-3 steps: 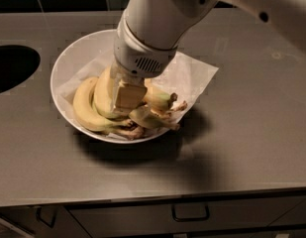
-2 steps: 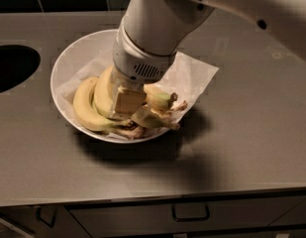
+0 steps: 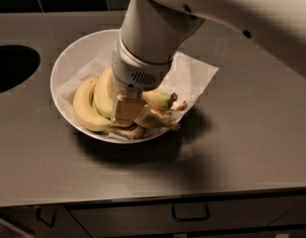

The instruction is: Pick banana from white bowl

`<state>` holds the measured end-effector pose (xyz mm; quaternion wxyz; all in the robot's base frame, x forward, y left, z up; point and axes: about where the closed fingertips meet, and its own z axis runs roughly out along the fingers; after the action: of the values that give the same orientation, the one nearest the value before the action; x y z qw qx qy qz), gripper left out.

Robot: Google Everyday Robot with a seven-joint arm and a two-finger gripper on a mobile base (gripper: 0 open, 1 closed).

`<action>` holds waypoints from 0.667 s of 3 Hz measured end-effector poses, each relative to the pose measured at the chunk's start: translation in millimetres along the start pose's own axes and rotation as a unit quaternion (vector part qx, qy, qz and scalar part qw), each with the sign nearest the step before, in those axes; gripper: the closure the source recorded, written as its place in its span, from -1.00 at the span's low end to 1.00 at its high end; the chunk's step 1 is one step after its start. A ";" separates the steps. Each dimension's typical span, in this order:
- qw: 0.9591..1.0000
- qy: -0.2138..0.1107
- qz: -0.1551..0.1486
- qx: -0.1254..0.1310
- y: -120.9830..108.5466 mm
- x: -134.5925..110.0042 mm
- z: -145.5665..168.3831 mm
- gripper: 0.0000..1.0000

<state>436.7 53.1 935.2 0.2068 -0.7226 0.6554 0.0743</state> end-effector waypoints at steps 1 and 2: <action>1.000 0.007 0.000 -0.008 -1.6 2.7 8.5 -0.06; 1.000 0.012 -0.001 -0.013 -3.2 3.3 13.9 -0.04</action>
Offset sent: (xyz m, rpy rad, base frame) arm 0.0115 0.0029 -0.0229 -0.0401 0.0406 0.0058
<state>442.5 55.7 922.0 0.1896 -0.7265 0.6564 0.0739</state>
